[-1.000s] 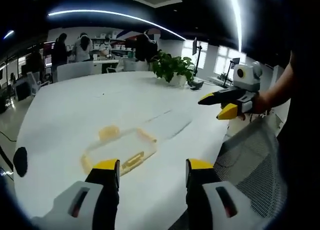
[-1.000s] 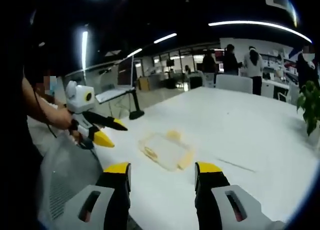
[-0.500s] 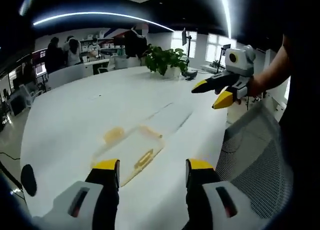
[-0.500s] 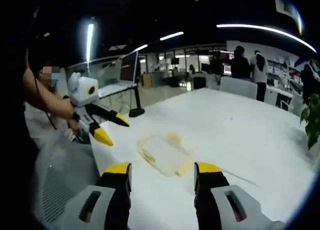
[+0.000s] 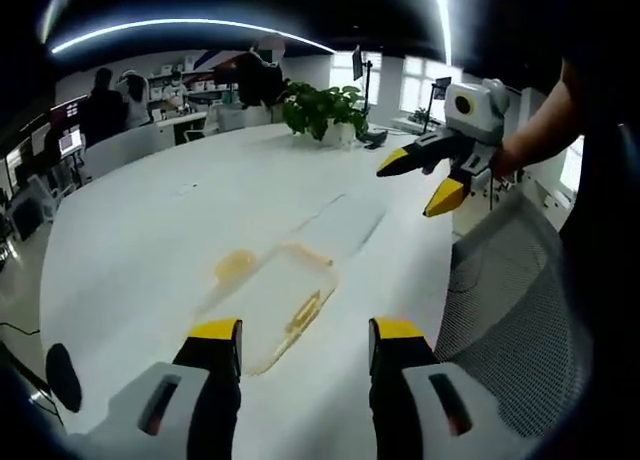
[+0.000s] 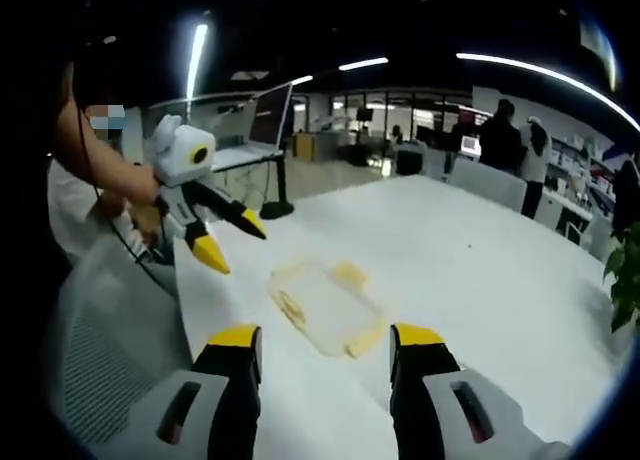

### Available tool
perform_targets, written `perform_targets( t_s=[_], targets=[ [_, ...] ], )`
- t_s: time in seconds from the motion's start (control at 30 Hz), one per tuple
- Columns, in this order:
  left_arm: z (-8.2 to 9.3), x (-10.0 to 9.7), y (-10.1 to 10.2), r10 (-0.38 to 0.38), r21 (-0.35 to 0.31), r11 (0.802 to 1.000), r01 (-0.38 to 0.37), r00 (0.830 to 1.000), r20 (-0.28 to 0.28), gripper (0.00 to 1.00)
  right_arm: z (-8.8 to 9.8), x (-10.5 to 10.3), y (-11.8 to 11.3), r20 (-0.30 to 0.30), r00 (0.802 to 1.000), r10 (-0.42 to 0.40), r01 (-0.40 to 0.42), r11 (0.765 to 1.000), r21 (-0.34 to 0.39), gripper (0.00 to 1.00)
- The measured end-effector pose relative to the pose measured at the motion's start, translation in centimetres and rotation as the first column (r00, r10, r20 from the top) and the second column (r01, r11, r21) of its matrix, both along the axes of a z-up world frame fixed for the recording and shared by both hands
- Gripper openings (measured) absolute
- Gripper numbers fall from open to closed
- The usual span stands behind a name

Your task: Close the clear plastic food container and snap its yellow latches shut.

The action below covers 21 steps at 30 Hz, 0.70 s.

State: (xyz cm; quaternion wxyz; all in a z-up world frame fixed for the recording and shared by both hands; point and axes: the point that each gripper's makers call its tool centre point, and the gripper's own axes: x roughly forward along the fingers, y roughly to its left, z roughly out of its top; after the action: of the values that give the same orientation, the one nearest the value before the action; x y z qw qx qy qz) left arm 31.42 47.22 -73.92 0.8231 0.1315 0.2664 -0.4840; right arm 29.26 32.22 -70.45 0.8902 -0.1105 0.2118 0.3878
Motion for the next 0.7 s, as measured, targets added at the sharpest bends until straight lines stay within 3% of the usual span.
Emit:
perform_targets(
  t_s=[0.5,0.7],
  targets=[
    [-1.3,1.6,0.8,-0.048,0.046,0.998,0.048,0.999,-0.02,0.49,-1.0,2.7,-0.4,0.0,1.0,0.011,-0.011,0.998,-0.07,0.5],
    [-1.6,2.0,0.8,-0.074,0.059,0.995,0.075,0.997,-0.028,0.49,-1.7,3.4,0.0,-0.027,0.999,0.031,-0.034,0.996,-0.088,0.49]
  ],
)
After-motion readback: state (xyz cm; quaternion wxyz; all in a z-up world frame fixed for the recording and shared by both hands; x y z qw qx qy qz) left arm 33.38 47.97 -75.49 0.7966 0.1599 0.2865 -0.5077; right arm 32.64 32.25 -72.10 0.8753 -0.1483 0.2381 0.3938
